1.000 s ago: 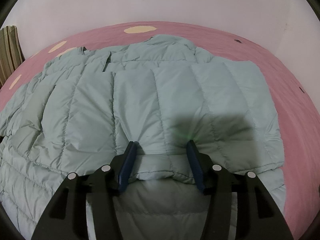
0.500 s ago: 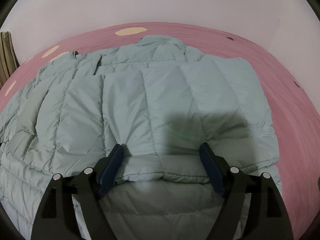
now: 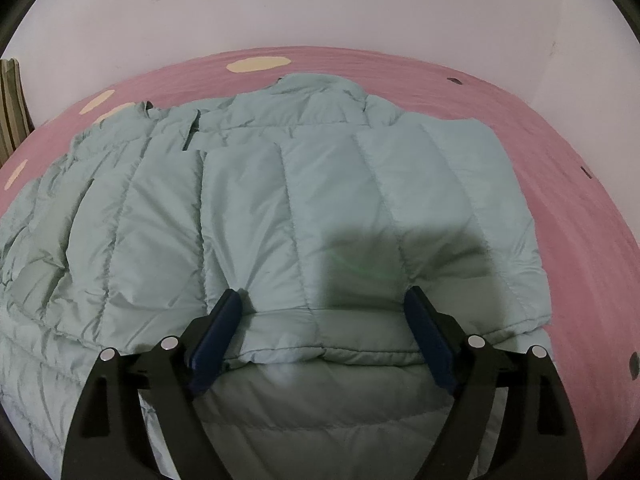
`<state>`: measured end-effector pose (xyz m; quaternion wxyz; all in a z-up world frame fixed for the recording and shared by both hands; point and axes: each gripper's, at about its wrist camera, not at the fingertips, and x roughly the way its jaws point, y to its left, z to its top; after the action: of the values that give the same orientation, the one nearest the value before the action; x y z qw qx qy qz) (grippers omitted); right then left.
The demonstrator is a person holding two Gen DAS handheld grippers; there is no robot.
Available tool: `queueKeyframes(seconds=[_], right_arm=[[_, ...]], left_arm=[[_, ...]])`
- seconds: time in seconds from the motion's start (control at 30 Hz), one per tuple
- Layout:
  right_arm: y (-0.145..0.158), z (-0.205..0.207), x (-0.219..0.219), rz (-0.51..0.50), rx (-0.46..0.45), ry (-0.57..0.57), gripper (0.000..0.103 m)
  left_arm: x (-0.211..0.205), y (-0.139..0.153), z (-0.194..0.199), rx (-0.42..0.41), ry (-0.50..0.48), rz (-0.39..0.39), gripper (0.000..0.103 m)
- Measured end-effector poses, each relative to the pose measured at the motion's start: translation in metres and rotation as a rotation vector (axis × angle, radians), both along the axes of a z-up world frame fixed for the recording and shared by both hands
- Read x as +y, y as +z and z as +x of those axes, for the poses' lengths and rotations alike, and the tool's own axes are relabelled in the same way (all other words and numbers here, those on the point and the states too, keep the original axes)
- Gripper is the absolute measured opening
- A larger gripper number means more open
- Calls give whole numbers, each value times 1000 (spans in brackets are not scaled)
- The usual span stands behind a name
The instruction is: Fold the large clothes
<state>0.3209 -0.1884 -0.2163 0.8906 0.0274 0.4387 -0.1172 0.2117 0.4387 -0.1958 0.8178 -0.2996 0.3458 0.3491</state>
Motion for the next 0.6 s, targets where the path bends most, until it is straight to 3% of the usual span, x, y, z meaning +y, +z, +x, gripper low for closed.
queueKeyframes(seconds=[0.1, 0.33, 0.6], right_arm=[[0, -1, 1, -5, 0, -1, 83], [1, -3, 2, -9, -8, -5, 83], [4, -4, 1, -14, -5, -7, 83]], left_arm=[[-1, -1, 0, -28, -49, -27, 7], [-13, 6, 4, -30, -76, 9, 4], [-71, 54, 22, -69, -201, 152, 4]])
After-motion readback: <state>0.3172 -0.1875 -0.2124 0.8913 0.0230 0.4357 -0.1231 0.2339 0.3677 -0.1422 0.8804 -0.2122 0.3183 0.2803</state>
